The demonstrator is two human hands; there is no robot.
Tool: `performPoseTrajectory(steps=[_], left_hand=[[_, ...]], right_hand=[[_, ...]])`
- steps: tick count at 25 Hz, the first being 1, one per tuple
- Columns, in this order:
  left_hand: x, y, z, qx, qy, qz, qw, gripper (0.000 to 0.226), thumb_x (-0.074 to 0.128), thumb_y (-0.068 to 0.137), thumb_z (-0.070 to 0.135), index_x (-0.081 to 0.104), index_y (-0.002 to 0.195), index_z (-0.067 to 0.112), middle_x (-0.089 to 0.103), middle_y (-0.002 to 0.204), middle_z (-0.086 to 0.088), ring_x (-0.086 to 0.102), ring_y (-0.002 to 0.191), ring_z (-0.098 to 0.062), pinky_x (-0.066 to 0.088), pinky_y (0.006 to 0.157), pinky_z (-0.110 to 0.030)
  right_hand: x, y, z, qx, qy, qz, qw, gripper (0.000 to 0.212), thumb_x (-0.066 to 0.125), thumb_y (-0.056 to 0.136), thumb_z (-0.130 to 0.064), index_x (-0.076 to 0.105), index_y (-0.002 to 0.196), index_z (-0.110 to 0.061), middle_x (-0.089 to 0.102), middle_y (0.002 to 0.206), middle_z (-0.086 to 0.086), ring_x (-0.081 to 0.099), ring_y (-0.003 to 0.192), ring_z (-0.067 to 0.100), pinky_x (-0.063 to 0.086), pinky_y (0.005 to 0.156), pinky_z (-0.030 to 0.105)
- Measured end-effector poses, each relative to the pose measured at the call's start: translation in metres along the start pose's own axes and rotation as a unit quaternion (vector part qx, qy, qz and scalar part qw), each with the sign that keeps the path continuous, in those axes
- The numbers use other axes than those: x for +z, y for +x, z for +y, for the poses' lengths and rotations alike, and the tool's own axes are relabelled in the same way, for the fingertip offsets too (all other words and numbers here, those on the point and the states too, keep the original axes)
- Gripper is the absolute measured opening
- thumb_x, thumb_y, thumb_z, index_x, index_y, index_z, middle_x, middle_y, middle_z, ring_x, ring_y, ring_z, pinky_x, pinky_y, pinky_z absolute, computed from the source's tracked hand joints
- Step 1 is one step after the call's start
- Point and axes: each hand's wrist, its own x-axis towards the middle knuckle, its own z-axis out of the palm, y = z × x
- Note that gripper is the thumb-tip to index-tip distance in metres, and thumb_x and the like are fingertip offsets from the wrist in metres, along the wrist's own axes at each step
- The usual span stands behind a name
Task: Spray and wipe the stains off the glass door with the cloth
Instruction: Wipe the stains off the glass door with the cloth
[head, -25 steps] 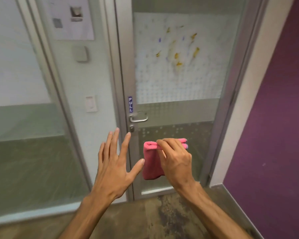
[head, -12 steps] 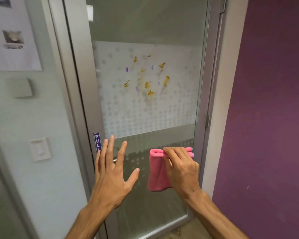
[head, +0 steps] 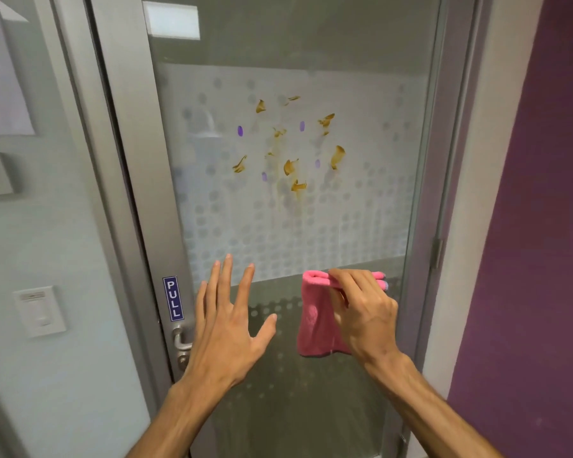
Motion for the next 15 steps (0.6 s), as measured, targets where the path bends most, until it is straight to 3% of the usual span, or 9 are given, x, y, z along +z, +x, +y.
performPoseTrajectory(steps=[8,15], left_hand=[[0.069,0.088,0.019,-0.051,0.03,0.023,0.998,0.087,0.041,0.087,0.066,0.011,0.16,0.029,-0.014,0.169,0.0,-0.019,0.155,-0.018,0.006,0.128,-0.051],[0.097,0.139,0.008,-0.067,0.049,0.032,0.996,0.087,0.041,0.088,0.067,0.009,0.16,0.03,-0.016,0.169,0.001,-0.02,0.155,-0.017,-0.001,0.127,-0.047]], right_hand=[[0.087,0.048,0.091,-0.028,0.058,-0.013,0.998,0.022,0.087,0.08,-0.007,0.077,0.098,-0.014,0.074,0.089,-0.001,0.071,0.078,0.02,0.049,0.045,0.032],[0.15,0.081,0.123,-0.035,0.081,-0.015,0.996,0.015,0.073,0.086,-0.016,0.077,0.1,-0.014,0.074,0.091,0.0,0.071,0.082,0.02,0.045,0.047,0.029]])
